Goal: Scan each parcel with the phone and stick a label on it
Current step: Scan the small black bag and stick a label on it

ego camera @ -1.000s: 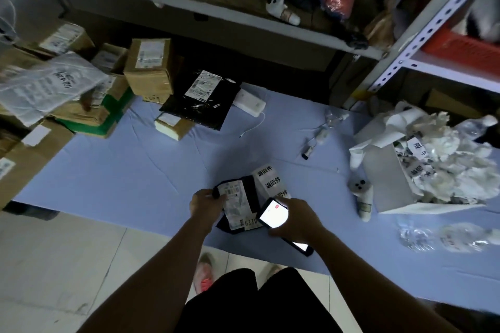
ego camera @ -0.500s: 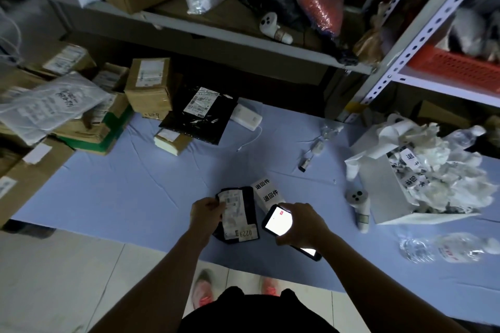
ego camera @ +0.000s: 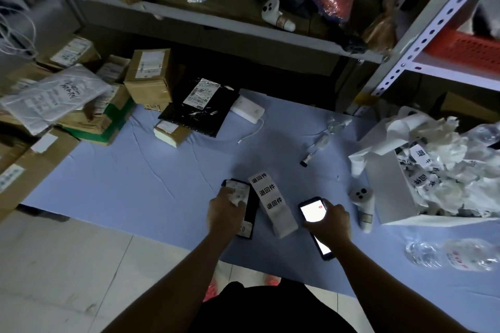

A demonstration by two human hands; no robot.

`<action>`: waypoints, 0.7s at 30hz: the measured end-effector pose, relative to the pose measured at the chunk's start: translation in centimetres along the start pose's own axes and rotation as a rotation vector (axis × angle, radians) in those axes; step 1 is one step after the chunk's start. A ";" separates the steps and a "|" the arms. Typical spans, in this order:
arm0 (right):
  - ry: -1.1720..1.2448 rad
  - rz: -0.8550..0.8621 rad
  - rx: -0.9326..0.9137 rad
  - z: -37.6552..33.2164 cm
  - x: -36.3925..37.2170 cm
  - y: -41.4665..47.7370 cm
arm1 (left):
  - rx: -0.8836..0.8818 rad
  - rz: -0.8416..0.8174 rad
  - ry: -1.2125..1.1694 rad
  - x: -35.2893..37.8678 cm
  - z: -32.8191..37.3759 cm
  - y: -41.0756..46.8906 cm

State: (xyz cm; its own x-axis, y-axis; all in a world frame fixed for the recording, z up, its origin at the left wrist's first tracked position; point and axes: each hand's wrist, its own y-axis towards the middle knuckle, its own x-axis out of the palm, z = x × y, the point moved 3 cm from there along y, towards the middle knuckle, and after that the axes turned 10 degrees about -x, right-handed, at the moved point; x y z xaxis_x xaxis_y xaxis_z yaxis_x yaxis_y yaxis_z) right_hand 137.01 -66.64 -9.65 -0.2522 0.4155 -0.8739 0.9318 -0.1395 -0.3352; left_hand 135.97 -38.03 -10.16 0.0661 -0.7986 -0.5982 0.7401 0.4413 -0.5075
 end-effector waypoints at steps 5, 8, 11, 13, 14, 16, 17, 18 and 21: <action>0.047 -0.035 0.004 2.2 1.0 1.1 | -0.042 -0.343 -0.025 5.0 1.0 -2.2; 0.026 -0.048 -0.028 2.6 1.5 1.6 | -0.120 -0.342 -0.116 7.1 1.2 -2.7; 0.000 -0.073 -0.047 2.8 1.7 2.0 | -0.140 -0.290 -0.147 7.9 1.7 -2.6; -0.095 -0.114 -0.067 2.7 1.5 2.2 | -0.143 -0.270 -0.135 8.1 2.2 -2.7; -0.157 -0.118 -0.088 2.7 1.4 2.3 | -0.135 -0.246 -0.130 8.0 2.5 -2.8; -0.158 -0.075 -0.142 2.2 1.2 2.5 | -0.103 -0.191 -0.129 7.6 3.1 -3.0; -0.077 -0.040 -0.191 1.6 1.0 2.7 | -0.083 -0.173 -0.131 7.5 3.5 -3.0; 0.048 -0.019 -0.264 0.9 0.8 3.0 | -0.066 -0.163 -0.138 7.3 3.8 -3.1; 0.475 -0.140 -0.546 -2.0 0.3 3.0 | -0.053 -0.139 -0.184 6.7 4.4 -3.5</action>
State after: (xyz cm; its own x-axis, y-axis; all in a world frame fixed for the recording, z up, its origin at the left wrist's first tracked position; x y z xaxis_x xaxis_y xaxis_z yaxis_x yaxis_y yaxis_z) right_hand 140.26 -65.15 -10.22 -0.3530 0.7587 -0.5475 0.9279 0.3591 -0.1007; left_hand 136.81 -46.70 -9.67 0.0904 -0.9122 -0.3998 0.7146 0.3390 -0.6119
